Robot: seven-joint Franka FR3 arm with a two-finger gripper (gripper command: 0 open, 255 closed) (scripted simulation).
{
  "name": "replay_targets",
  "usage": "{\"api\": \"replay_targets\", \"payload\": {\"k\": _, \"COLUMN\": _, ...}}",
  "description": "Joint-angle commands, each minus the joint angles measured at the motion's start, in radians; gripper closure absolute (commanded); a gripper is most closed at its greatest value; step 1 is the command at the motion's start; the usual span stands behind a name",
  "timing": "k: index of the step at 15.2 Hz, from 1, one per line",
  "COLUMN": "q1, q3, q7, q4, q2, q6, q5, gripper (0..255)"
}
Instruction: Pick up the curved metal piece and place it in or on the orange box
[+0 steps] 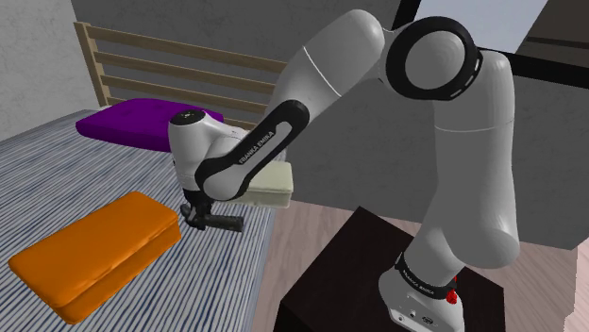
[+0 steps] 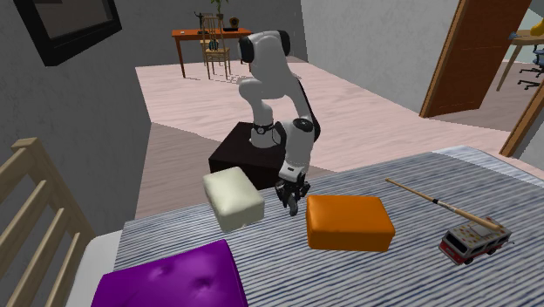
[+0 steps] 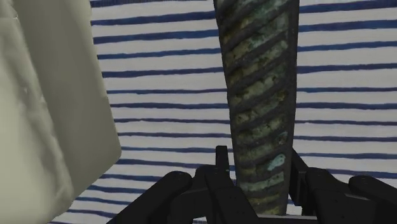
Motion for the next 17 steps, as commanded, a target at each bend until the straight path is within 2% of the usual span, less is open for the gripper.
{"api": "replay_targets", "payload": {"k": 1, "q1": -0.005, "q3": 0.005, "q7": -0.008, "q4": 0.0, "q2": -0.019, "q6": -0.019, "q5": 0.009, "gripper": 255}}
{"api": "replay_targets", "payload": {"k": 17, "q1": -0.029, "q3": 0.041, "q7": -0.067, "q4": 0.029, "q2": -0.162, "q6": -0.183, "q5": 0.081, "gripper": 255}}
